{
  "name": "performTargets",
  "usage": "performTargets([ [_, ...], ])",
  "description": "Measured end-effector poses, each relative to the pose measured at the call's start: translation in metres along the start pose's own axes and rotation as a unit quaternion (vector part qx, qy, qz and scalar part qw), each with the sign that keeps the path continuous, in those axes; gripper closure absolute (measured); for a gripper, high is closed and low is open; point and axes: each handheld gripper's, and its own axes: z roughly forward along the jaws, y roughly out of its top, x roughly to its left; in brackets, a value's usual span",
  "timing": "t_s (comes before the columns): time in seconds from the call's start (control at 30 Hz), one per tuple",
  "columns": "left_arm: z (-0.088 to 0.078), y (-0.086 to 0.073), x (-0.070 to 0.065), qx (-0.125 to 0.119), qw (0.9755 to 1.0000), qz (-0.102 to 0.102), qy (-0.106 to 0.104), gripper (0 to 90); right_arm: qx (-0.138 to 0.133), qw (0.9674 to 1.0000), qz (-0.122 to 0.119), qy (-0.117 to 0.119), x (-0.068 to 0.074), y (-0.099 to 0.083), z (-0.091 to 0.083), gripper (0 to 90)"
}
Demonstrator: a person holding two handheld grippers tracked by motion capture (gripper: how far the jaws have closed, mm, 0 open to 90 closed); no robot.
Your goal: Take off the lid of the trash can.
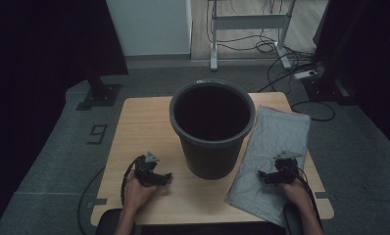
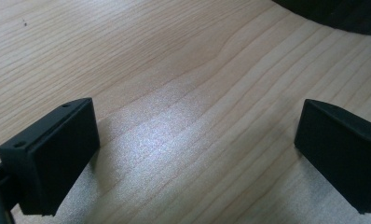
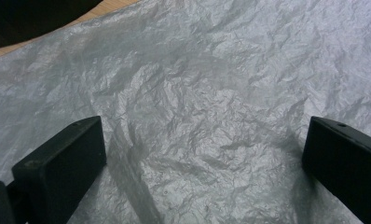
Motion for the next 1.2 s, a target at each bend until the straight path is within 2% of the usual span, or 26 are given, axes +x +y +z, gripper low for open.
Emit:
performTargets([
  [0.13,0.000,0.002,0.000,0.006,1.0000,-0.004,-0.001,0.0,0.000,1.0000,0.000,-0.001,0.001,-0.001,-0.001,0.0],
  [0.3,-0.002,0.005,0.001,0.008,0.9994,-0.018,-0.030,0.0,0.000,1.0000,0.000,-0.001,0.001,-0.001,-0.001,0.0],
  [0.37,-0.003,0.007,0.000,0.012,0.9991,-0.016,-0.036,0.0,0.000,1.0000,0.001,-0.001,0.001,-0.001,-0.001,0.0],
  [0.6,-0.014,0.023,0.001,0.012,0.9988,-0.007,-0.047,0.0,0.000,1.0000,0.000,-0.001,0.001,-0.001,-0.001,0.0],
  [0.73,-0.024,0.038,0.003,0.014,0.9989,0.006,-0.045,0.0,0.000,1.0000,0.000,-0.001,0.001,-0.001,-0.001,0.0],
  [1.2,-0.052,0.069,0.021,0.002,0.9984,0.000,-0.056,4.0,0.000,1.0000,0.000,-0.001,0.001,-0.001,-0.001,0.0],
])
